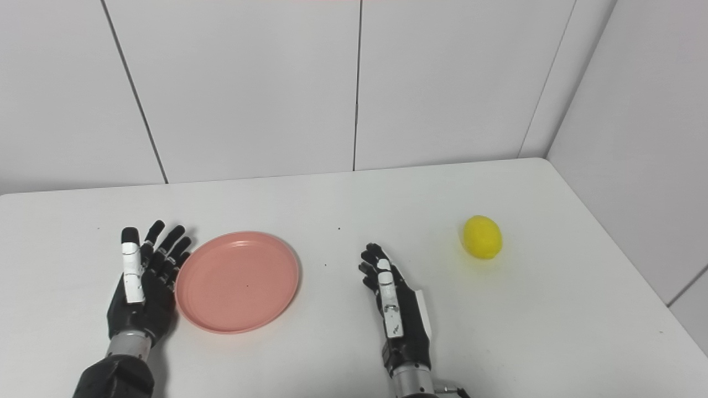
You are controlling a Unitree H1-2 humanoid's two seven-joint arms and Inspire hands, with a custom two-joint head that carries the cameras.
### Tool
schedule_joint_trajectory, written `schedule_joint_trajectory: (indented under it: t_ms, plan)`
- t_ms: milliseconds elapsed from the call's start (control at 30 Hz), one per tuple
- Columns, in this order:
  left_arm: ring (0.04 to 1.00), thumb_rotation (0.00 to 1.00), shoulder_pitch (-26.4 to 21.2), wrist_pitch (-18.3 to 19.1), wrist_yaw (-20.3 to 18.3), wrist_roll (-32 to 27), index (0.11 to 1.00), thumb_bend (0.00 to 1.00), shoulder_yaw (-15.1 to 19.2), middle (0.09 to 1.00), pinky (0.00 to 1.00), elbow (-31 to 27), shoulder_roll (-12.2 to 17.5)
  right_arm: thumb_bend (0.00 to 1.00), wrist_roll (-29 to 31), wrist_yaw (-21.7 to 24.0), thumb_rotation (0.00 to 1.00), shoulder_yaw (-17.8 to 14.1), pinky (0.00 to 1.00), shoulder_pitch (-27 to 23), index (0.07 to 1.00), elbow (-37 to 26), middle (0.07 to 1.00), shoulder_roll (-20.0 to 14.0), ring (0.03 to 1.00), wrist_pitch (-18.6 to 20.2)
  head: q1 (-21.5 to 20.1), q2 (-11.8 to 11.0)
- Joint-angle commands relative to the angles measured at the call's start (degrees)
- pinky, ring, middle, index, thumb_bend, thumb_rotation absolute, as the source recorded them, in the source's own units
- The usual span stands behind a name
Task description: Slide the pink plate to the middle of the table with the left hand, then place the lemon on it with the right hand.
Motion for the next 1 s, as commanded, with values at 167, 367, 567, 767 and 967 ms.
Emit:
schedule_joint_trajectory:
  t_ms: [167,367,567,767,967]
  plan:
    - [0.912,0.85,-1.38,-0.89,-1.3,-0.42,0.935,0.85,-0.14,0.89,0.98,0.36,0.17,0.66,-12.09,-0.54,0.92,1.61,0.72,-4.25,0.778,-6.41,0.776,-4.55,0.759,-1.62,-0.52,-0.57]
    - [0.911,0.85,-1.42,-1.16,-1.39,-0.15,0.929,0.86,0.07,0.883,0.99,0.98,0.14,0.69,-25.03,0.07,0.94,1.75,0.67,-8.45,0.777,-8.57,0.775,-11.38,0.737,-0.16,-0.66,-0.75]
    - [0.914,0.84,-1.24,-1.29,-1.42,0.1,0.93,0.86,0.08,0.875,1.0,1.17,0.21,0.73,-30.47,0.62,0.91,0.46,0.69,-11.77,0.774,-8.7,0.77,-16.77,0.744,-1.02,-0.78,-1.07]
    - [0.911,0.83,-1.23,-1.55,-1.41,-0.26,0.92,0.86,0.44,0.865,1.0,1.36,-0.08,0.76,-38.15,-0.95,0.9,-0.28,0.66,-15.01,0.772,-6.14,0.777,-23.73,0.747,-3.62,-0.67,-1.24]
    - [0.91,0.84,-0.99,-1.51,-1.44,0.18,0.925,0.84,0.22,0.865,1.0,1.01,0.02,0.79,-42.62,-1.81,0.91,-1.22,0.66,-16.98,0.799,-3.01,0.802,-28.7,0.762,-2.89,-0.45,-1.32]
